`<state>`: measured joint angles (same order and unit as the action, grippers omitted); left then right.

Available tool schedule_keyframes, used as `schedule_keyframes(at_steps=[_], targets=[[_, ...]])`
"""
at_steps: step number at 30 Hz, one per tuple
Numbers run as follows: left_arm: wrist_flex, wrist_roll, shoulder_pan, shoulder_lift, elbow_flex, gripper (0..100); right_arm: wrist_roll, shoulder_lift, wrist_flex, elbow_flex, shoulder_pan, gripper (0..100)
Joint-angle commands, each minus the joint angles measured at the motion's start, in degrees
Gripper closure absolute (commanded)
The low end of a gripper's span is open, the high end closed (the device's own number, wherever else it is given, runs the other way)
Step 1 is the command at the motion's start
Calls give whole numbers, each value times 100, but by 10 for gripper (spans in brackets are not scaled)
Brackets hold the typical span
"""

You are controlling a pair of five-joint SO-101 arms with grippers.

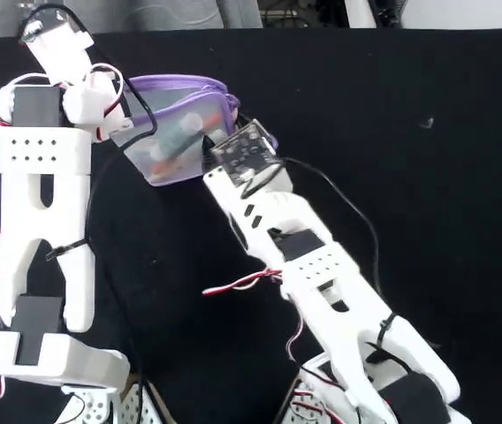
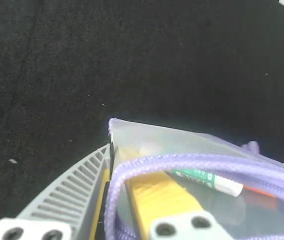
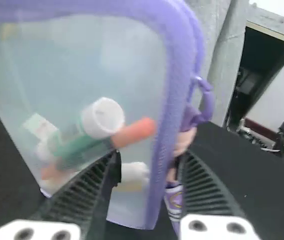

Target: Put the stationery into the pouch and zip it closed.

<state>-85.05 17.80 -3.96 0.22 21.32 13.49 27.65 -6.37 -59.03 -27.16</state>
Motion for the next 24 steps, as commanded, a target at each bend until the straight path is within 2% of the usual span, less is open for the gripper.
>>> schedule_keyframes(at_steps=[1,9,12,15,19,21,24], targets=[[97,-378,-75,18,-31,967,79,365,18,-224,-431,912],[105,-1257,-330,79,391,967,44,2818,158,-1719,-475,931],[88,-1301,-374,79,716,967,44,3653,738,-1868,-624,982],[88,-1292,-356,79,804,967,-167,4268,1389,-1842,-721,986],[88,-1284,-356,88,787,967,-369,4796,1723,-1851,-712,985],[79,-1310,-374,88,787,966,-404,4901,1758,-1851,-615,960],[0,-1705,-382,79,892,966,-870,4875,1714,-1780,-211,845]])
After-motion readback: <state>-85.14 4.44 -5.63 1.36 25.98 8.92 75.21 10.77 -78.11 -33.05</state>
